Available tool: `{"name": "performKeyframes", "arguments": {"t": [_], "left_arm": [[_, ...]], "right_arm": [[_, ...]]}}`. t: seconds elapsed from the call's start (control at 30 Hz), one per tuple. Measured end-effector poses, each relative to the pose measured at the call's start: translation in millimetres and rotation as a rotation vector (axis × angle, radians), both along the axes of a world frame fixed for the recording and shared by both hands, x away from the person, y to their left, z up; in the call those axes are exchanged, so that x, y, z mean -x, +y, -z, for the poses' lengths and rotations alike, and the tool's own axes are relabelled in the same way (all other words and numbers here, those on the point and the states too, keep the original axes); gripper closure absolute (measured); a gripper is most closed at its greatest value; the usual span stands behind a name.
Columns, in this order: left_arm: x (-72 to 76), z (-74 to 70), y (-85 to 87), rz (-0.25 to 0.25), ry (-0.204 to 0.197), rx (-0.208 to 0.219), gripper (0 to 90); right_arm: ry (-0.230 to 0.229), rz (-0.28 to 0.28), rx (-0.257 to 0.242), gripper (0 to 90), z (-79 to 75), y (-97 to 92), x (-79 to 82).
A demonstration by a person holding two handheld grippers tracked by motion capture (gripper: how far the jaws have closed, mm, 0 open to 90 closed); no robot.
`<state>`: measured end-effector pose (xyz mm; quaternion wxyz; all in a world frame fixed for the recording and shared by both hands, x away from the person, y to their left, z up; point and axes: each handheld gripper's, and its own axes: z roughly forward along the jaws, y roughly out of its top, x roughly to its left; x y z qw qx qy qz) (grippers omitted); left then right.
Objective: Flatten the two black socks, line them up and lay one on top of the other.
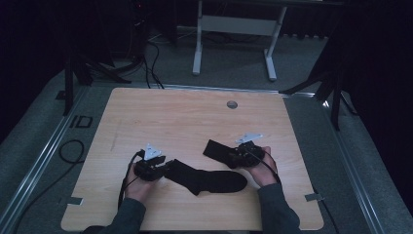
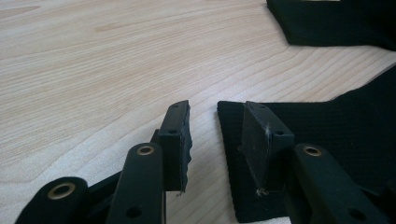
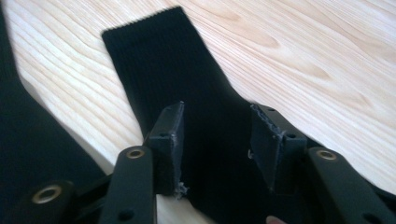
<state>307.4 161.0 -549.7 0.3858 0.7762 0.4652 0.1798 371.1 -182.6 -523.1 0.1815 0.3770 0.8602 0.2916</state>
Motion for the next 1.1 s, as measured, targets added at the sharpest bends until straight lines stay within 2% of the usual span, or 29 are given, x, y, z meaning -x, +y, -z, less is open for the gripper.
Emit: {"name": "performKeyframes", "arguments": {"t": [0.1, 0.13, 0.27, 0.33, 0.43, 0.5, 0.53, 0.57, 0.6, 0.63, 0.73, 0.77, 0.8, 0.83, 1.03, 1.1], "left_arm": [[-0.1, -0.1, 0.4, -0.002, 0.000, 0.004, 62.3], [-0.2, 0.0, 0.6, -0.002, 0.001, 0.005, 62.2], [-0.3, 0.1, 0.4, 0.003, 0.003, 0.002, 62.0], [-0.2, 0.0, 0.4, 0.002, 0.002, 0.002, 62.0], [-0.4, 0.1, 0.5, 0.005, 0.008, 0.001, 62.1], [-0.4, 0.1, 0.5, 0.005, 0.008, 0.001, 62.1], [-0.1, 0.4, -0.7, 0.006, 0.006, 0.004, 62.1], [-0.1, 0.3, -0.7, 0.005, 0.006, 0.004, 62.1], [-0.1, 0.3, -0.7, 0.005, 0.006, 0.004, 62.0], [-0.1, 0.3, -0.6, 0.005, 0.006, 0.004, 62.0], [-0.4, 0.5, -0.5, 0.005, 0.008, 0.002, 62.0], [-0.2, 0.4, -0.7, 0.006, 0.008, 0.002, 62.0], [0.0, 0.4, -1.1, 0.005, 0.008, 0.003, 62.0], [0.2, 0.3, -1.3, 0.005, 0.007, 0.003, 62.0], [0.2, 0.1, -0.5, 0.002, 0.008, 0.004, 62.1], [0.4, -0.2, 0.4, -0.003, 0.007, 0.005, 62.1]], "right_arm": [[0.018, -0.011, 0.004, 53.4, 0.7, 8.2, -5.5], [0.028, -0.037, 0.012, 53.1, 0.3, 17.4, -10.2], [0.048, -0.097, 0.043, 52.7, 2.4, 31.0, -19.7], [0.055, -0.106, 0.046, 52.6, 3.0, 32.7, -21.7], [0.081, -0.152, 0.078, 52.1, 6.9, 41.8, -29.9], [0.088, -0.155, 0.081, 52.1, 8.2, 42.6, -31.8], [0.121, -0.148, 0.097, 53.7, 14.0, 43.9, -38.0], [0.141, -0.144, 0.076, 54.6, 16.8, 43.2, -40.7], [0.141, -0.144, 0.076, 54.6, 16.8, 43.2, -40.7], [0.158, -0.137, 0.046, 56.4, 17.5, 41.7, -43.4], [0.159, -0.134, 0.051, 61.0, 16.9, 43.4, -43.9], [0.162, -0.130, 0.057, 69.8, 16.1, 46.2, -44.0], [0.162, -0.130, 0.057, 69.8, 16.1, 46.2, -44.0], [0.162, -0.126, 0.059, 78.6, 15.8, 49.8, -44.4], [0.168, -0.123, 0.044, 82.7, 15.2, 56.6, -46.8], [0.164, -0.127, 0.029, 82.9, 8.7, 60.7, -46.5]]}}
